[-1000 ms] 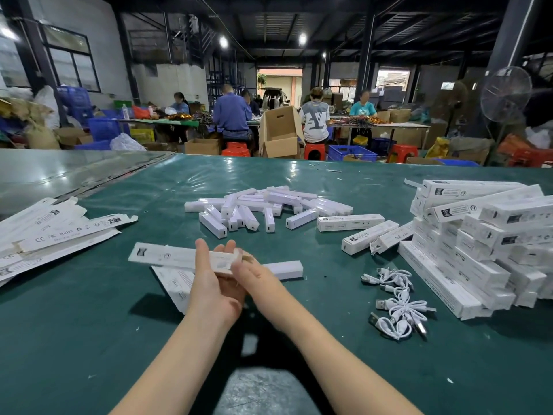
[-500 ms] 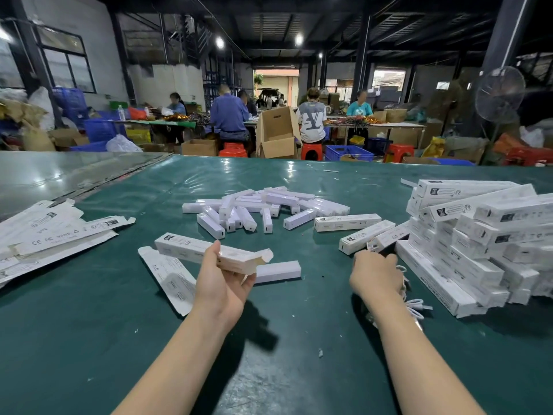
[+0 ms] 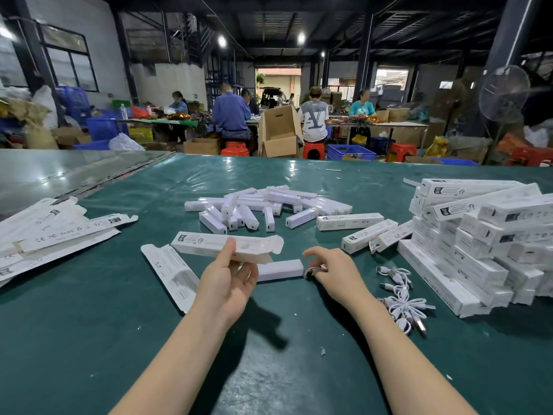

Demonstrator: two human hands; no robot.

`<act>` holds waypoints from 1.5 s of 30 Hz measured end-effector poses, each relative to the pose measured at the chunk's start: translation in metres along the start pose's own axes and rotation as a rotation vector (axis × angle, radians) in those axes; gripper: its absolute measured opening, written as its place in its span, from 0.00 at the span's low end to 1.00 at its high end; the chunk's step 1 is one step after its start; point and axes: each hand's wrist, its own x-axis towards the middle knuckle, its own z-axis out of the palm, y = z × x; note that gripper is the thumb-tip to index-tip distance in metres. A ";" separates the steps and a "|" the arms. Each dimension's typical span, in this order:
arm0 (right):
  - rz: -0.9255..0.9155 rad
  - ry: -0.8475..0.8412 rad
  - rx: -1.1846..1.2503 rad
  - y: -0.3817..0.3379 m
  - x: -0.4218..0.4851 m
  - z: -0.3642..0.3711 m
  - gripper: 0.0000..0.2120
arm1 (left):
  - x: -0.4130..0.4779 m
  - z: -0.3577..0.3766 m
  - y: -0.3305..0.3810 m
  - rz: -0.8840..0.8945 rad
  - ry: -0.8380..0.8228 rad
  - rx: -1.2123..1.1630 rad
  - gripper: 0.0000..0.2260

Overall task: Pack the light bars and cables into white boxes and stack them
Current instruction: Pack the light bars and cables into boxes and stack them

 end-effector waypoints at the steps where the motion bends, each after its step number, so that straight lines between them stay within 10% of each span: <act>1: 0.002 -0.002 0.004 0.001 0.000 0.001 0.19 | 0.000 0.000 0.001 -0.009 -0.006 0.000 0.08; 23: 0.163 0.090 -0.194 -0.003 -0.001 0.003 0.08 | -0.005 0.003 0.000 -0.029 0.002 -0.182 0.10; 35: -0.039 -0.057 1.231 -0.058 -0.004 -0.014 0.18 | -0.006 0.002 0.004 -0.090 -0.002 -0.244 0.13; 45: -0.249 0.218 0.792 -0.086 -0.007 -0.013 0.18 | -0.006 0.002 0.003 -0.082 -0.046 -0.261 0.10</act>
